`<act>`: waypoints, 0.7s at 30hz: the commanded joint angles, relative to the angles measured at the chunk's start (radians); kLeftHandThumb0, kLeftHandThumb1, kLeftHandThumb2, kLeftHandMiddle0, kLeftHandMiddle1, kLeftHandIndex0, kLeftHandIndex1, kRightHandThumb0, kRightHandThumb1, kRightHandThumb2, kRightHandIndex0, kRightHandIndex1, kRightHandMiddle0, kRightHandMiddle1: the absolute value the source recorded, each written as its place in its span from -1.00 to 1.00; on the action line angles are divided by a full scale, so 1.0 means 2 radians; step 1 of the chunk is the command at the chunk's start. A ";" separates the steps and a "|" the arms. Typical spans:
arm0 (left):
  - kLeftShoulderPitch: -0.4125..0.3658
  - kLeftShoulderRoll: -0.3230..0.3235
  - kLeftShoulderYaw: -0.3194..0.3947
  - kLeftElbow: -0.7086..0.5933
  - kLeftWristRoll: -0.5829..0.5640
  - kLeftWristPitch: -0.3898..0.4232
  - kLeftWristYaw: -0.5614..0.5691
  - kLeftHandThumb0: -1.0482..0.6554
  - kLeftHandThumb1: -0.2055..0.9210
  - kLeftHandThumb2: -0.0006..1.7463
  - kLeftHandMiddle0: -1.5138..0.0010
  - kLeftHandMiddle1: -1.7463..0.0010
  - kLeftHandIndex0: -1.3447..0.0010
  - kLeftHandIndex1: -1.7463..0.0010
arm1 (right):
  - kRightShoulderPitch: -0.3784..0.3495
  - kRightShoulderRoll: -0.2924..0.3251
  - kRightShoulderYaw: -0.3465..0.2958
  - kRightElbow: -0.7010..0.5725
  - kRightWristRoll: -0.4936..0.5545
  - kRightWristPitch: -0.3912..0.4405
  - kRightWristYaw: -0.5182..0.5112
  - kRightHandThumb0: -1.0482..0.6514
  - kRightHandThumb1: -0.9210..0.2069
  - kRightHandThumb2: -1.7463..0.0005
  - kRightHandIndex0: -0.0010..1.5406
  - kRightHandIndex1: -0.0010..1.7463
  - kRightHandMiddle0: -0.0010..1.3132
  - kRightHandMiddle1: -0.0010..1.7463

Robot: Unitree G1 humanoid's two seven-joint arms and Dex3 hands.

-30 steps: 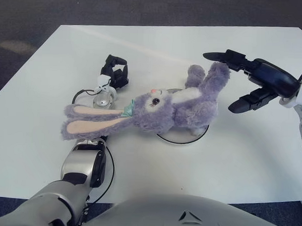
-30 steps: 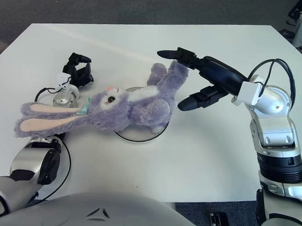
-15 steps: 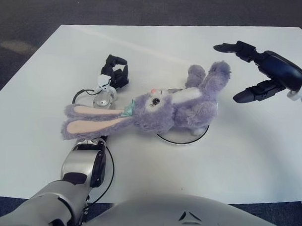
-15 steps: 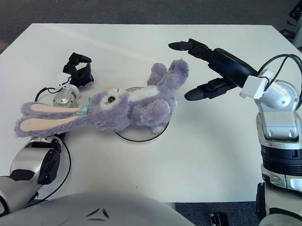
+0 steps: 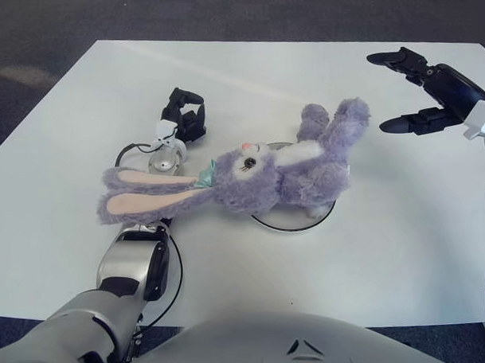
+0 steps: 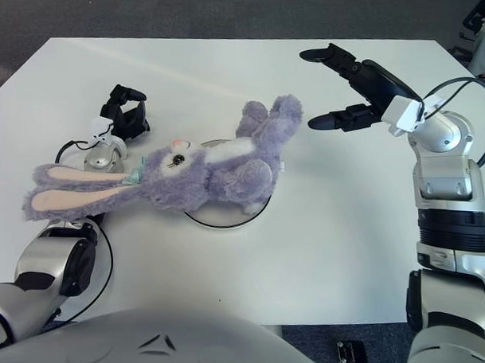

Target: Put the doll into the plate.

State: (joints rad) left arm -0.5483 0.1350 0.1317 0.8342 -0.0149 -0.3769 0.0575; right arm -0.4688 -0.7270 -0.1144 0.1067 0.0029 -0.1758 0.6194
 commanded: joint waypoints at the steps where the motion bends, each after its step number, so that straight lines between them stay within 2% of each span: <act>1: 0.030 -0.002 0.003 0.026 0.000 0.011 0.002 -0.21 0.65 -0.09 -0.19 -1.00 0.54 -1.00 | -0.019 0.013 -0.010 0.023 0.031 0.021 0.004 -0.63 -0.72 0.46 -0.62 -0.79 -1.00 0.02; 4: 0.032 -0.002 0.005 0.027 -0.003 0.004 -0.002 -0.21 0.66 -0.10 -0.19 -1.00 0.54 -1.00 | -0.042 0.026 -0.012 0.084 0.040 0.008 0.000 -0.57 -0.60 0.28 -0.64 -0.51 -1.00 0.11; 6: 0.032 -0.001 0.006 0.028 -0.005 -0.001 -0.006 -0.21 0.66 -0.10 -0.19 -1.00 0.54 -1.00 | -0.060 0.035 -0.011 0.149 0.035 -0.023 -0.006 -0.55 -0.59 0.21 -0.66 -0.33 -1.00 0.18; 9: 0.032 0.000 0.007 0.031 -0.008 -0.006 -0.009 -0.21 0.66 -0.10 -0.19 -1.00 0.55 -1.00 | -0.071 0.044 -0.021 0.194 0.054 -0.045 0.006 -0.54 -0.62 0.19 -0.68 -0.19 -1.00 0.25; 15: 0.031 0.001 0.010 0.037 -0.009 -0.012 -0.012 -0.21 0.66 -0.10 -0.20 -1.00 0.54 -1.00 | -0.101 0.062 -0.042 0.289 0.107 -0.085 0.064 -0.52 -0.65 0.19 -0.69 -0.10 -1.00 0.29; 18: 0.030 0.002 0.010 0.040 -0.008 -0.014 -0.012 -0.21 0.66 -0.10 -0.21 -1.00 0.54 -1.00 | -0.109 0.069 -0.059 0.326 0.138 -0.080 0.096 -0.48 -0.66 0.19 -0.65 -0.07 -1.00 0.29; 21: 0.030 0.003 0.010 0.042 -0.007 -0.017 -0.014 -0.21 0.66 -0.10 -0.21 -1.00 0.54 -1.00 | -0.111 0.076 -0.078 0.359 0.164 -0.057 0.113 -0.41 -0.64 0.14 -0.60 -0.03 -1.00 0.33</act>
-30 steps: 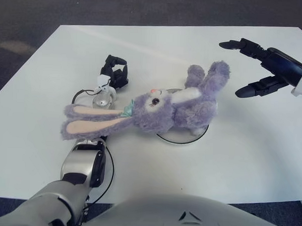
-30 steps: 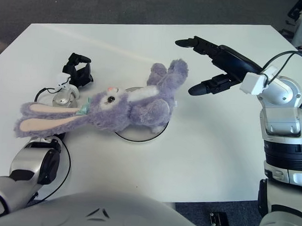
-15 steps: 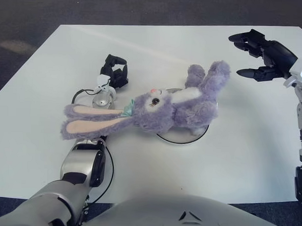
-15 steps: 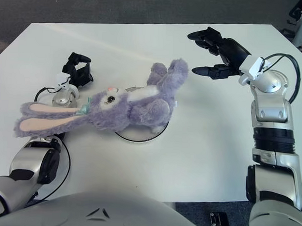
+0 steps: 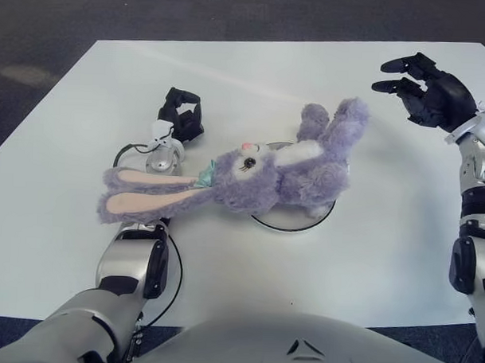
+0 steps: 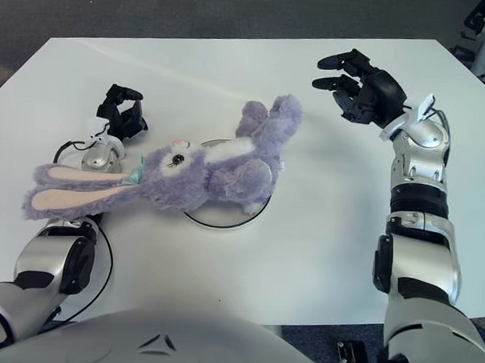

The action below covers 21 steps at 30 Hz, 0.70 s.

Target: Put the doll into the plate.

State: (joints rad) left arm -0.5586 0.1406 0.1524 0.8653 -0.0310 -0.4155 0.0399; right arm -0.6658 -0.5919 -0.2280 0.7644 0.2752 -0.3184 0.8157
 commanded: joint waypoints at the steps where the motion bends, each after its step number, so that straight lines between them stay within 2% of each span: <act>1: 0.035 0.001 0.000 0.027 0.001 0.001 -0.006 -0.21 0.66 -0.10 -0.21 -1.00 0.55 -1.00 | -0.013 0.011 -0.025 0.036 0.033 0.020 0.015 -0.37 -0.62 0.10 -0.57 0.00 -1.00 0.37; 5: 0.035 0.003 0.001 0.029 0.000 -0.001 -0.010 -0.21 0.67 -0.11 -0.21 -1.00 0.55 -1.00 | -0.012 0.024 -0.030 0.044 0.037 0.033 0.002 -0.30 -0.55 0.01 -0.53 0.07 -0.96 0.45; 9: 0.036 0.006 0.002 0.031 -0.001 -0.005 -0.015 -0.21 0.67 -0.11 -0.21 -1.00 0.55 -1.00 | -0.004 0.056 -0.030 0.070 0.028 0.028 -0.031 -0.25 -0.50 -0.06 -0.46 0.16 -0.81 0.53; 10: 0.036 0.006 0.002 0.032 -0.001 -0.006 -0.016 -0.21 0.67 -0.11 -0.21 -1.00 0.55 -1.00 | -0.003 0.061 -0.030 0.078 0.025 0.027 -0.037 -0.22 -0.67 0.12 -0.44 0.21 -0.74 0.67; 12: 0.037 0.007 0.003 0.032 -0.001 -0.007 -0.016 -0.21 0.67 -0.11 -0.20 -1.00 0.55 -1.00 | -0.003 0.069 -0.030 0.094 0.022 0.025 -0.050 -0.20 -0.83 0.30 -0.43 0.26 -0.67 0.79; 16: 0.038 0.008 0.003 0.032 0.000 -0.009 -0.015 -0.21 0.67 -0.11 -0.20 -1.00 0.55 -1.00 | 0.002 0.086 -0.032 0.124 0.017 0.021 -0.077 -0.19 -0.94 0.45 -0.38 0.34 -0.57 0.86; 18: 0.039 0.009 0.004 0.031 0.000 -0.008 -0.013 -0.21 0.66 -0.10 -0.20 -1.00 0.54 -1.00 | 0.006 0.093 -0.034 0.134 0.016 0.020 -0.091 -0.19 -0.87 0.38 -0.38 0.40 -0.53 0.88; 19: 0.040 0.009 0.004 0.031 0.000 -0.008 -0.013 -0.21 0.66 -0.10 -0.20 -1.00 0.54 -1.00 | 0.007 0.096 -0.034 0.136 0.015 0.019 -0.097 -0.04 -0.76 0.29 -0.38 0.48 -0.51 0.90; 21: 0.041 0.010 0.004 0.030 0.001 -0.008 -0.012 -0.21 0.66 -0.10 -0.21 -1.00 0.54 -1.00 | 0.013 0.103 -0.034 0.138 0.013 0.018 -0.107 0.09 -0.62 0.17 -0.38 0.56 -0.49 0.93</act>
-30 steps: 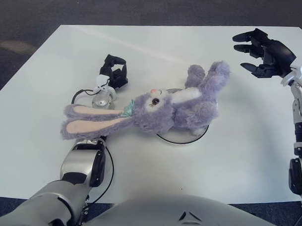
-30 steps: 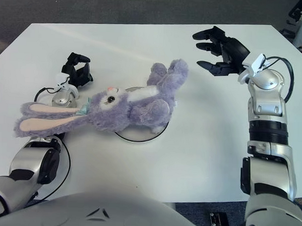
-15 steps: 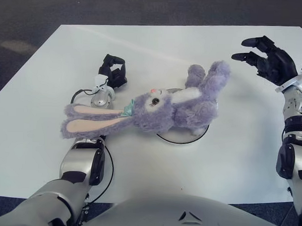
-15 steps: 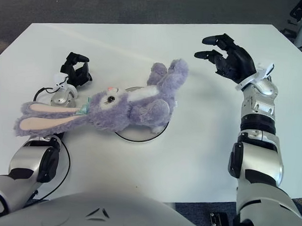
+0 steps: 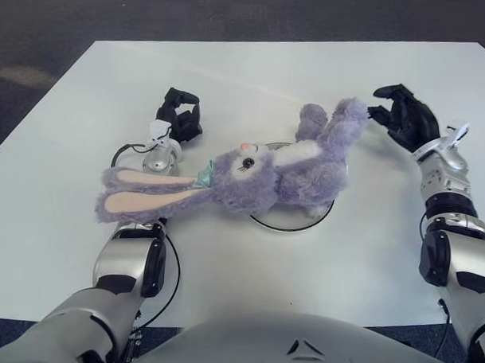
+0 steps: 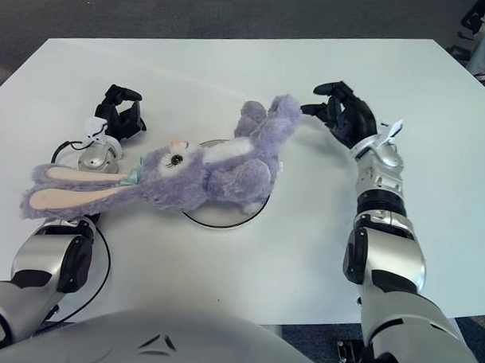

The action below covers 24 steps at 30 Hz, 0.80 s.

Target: Put the doll into the plate.

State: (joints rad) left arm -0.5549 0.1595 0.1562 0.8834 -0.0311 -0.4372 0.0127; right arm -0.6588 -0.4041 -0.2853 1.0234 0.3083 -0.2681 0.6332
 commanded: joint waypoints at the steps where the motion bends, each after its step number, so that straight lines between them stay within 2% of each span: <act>1: 0.039 0.001 0.002 0.020 0.001 0.003 0.002 -0.21 0.66 -0.10 -0.21 -1.00 0.54 -1.00 | 0.014 0.012 -0.005 0.006 -0.004 -0.008 -0.020 0.14 -0.55 0.11 -0.38 0.60 -0.48 0.94; 7: 0.043 0.002 0.005 0.018 -0.001 0.001 0.002 -0.21 0.64 -0.08 -0.22 -1.00 0.53 -1.00 | 0.066 0.036 0.004 -0.035 -0.011 -0.016 -0.040 0.22 -0.35 -0.08 -0.39 0.70 -0.39 0.97; 13: 0.044 0.003 0.005 0.017 0.001 0.001 0.003 -0.21 0.63 -0.07 -0.22 -1.00 0.53 -1.00 | 0.077 0.055 0.009 -0.027 -0.021 -0.027 -0.069 0.22 -0.27 -0.15 -0.37 0.71 -0.38 1.00; 15: 0.045 0.003 0.005 0.017 0.002 -0.002 0.001 -0.21 0.63 -0.07 -0.22 -1.00 0.52 -1.00 | 0.076 0.065 0.007 -0.014 -0.029 -0.043 -0.101 0.22 -0.23 -0.18 -0.32 0.71 -0.39 1.00; 19: 0.048 0.003 0.004 0.016 0.001 -0.006 -0.003 -0.21 0.62 -0.07 -0.22 -1.00 0.52 -1.00 | 0.083 0.091 0.010 -0.004 -0.069 -0.111 -0.217 0.22 -0.19 -0.21 -0.26 0.70 -0.42 1.00; 22: 0.050 0.003 0.004 0.015 0.001 -0.009 -0.005 -0.21 0.62 -0.07 -0.22 -1.00 0.52 -1.00 | 0.093 0.105 0.023 -0.003 -0.120 -0.171 -0.316 0.22 -0.16 -0.22 -0.19 0.63 -0.42 1.00; 24: 0.051 0.002 0.004 0.015 0.001 -0.011 -0.005 -0.21 0.62 -0.07 -0.22 -1.00 0.52 -1.00 | 0.098 0.111 0.030 -0.003 -0.144 -0.193 -0.357 0.22 -0.12 -0.25 -0.15 0.63 -0.42 1.00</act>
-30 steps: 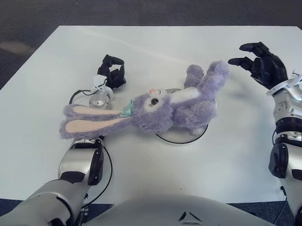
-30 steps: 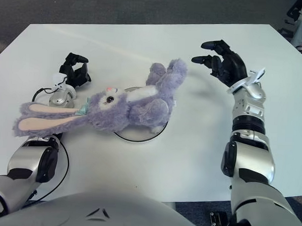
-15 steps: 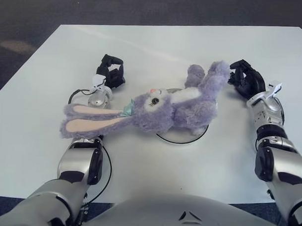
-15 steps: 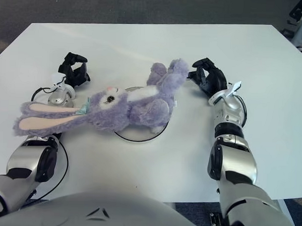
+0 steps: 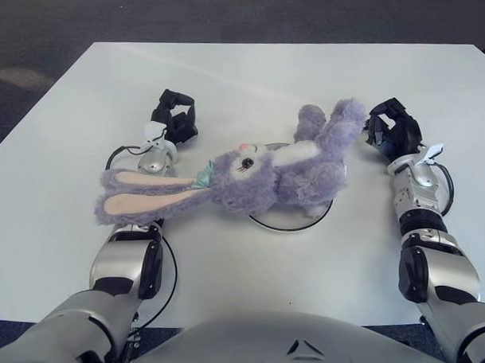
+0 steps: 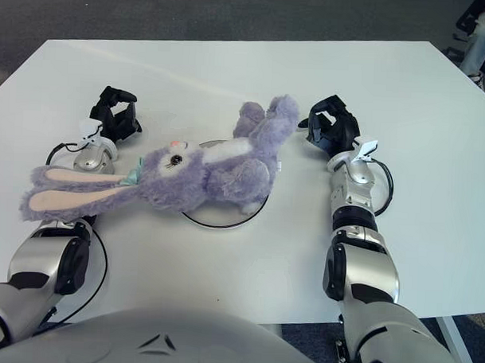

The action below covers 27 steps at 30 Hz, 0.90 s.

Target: Put the doll into the plate.

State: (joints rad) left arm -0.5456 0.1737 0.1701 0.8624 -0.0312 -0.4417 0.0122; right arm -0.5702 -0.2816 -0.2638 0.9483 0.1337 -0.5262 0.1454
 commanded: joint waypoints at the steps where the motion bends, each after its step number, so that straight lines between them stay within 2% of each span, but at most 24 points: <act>1: 0.047 -0.005 -0.002 0.026 0.002 -0.009 -0.005 -0.21 0.62 -0.07 -0.22 -1.00 0.52 -1.00 | 0.059 0.058 0.023 0.027 -0.071 -0.077 -0.139 0.22 -0.11 -0.26 -0.14 0.63 -0.42 1.00; 4: 0.047 -0.004 -0.002 0.028 0.003 -0.012 -0.005 -0.21 0.63 -0.07 -0.23 -1.00 0.53 -1.00 | 0.066 0.074 0.030 0.017 -0.094 -0.101 -0.191 0.22 -0.06 -0.32 -0.13 0.69 -0.43 1.00; 10: 0.048 -0.003 -0.003 0.034 0.004 -0.021 -0.006 -0.21 0.65 -0.09 -0.25 -1.00 0.53 -1.00 | 0.060 0.076 0.032 0.035 -0.105 -0.119 -0.238 0.22 0.05 -0.47 -0.15 0.88 -0.42 1.00; 20: 0.048 -0.004 -0.003 0.040 -0.002 -0.024 -0.018 -0.21 0.65 -0.09 -0.24 -1.00 0.54 -1.00 | 0.069 0.087 0.049 0.031 -0.115 -0.117 -0.267 0.22 0.29 -0.69 -0.09 1.00 -0.29 1.00; 27: 0.048 -0.005 -0.002 0.038 -0.004 -0.021 -0.025 -0.21 0.65 -0.09 -0.24 -1.00 0.54 -1.00 | 0.074 0.074 0.073 0.025 -0.146 -0.124 -0.288 0.22 0.51 -0.85 0.03 1.00 -0.14 1.00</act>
State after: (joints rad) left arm -0.5368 0.1924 0.1735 0.8898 -0.0350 -0.4838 -0.0269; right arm -0.5729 -0.2100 -0.1704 0.9286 -0.0997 -0.7604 -0.4041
